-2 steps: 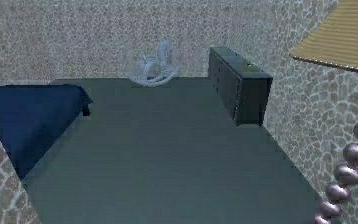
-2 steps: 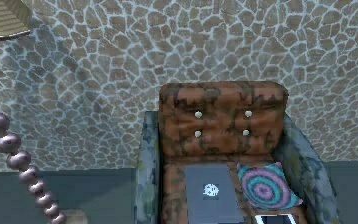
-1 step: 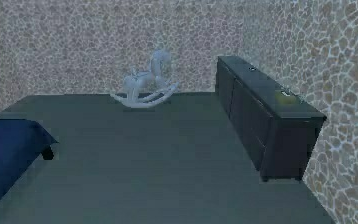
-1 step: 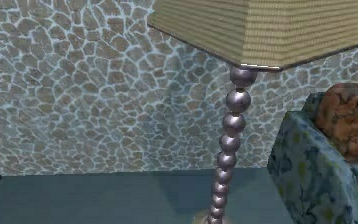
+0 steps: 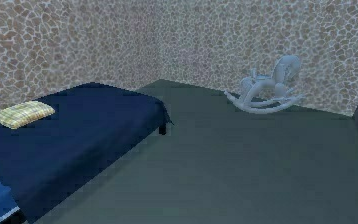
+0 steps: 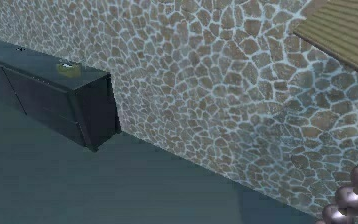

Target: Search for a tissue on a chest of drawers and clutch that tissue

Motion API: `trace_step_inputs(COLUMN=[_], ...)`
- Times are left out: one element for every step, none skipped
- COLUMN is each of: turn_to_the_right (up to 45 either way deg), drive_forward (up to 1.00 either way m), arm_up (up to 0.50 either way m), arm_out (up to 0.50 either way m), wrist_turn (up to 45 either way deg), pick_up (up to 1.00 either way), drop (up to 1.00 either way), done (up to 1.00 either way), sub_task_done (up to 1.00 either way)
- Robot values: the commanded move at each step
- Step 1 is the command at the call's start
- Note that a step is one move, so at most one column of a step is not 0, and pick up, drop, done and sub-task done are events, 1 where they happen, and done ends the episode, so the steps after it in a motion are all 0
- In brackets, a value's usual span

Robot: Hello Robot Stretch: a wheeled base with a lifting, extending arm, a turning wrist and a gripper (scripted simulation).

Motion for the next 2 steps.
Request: trace_step_inputs(turn_to_the_right=[0.0, 45.0], drive_forward=[0.05, 0.0], arm_up=[0.0, 0.0], arm_out=[0.0, 0.0], wrist_turn=[0.0, 0.0], pick_up=[0.0, 0.0], drop=[0.0, 0.0], done=[0.0, 0.0], sub_task_done=[0.0, 0.0])
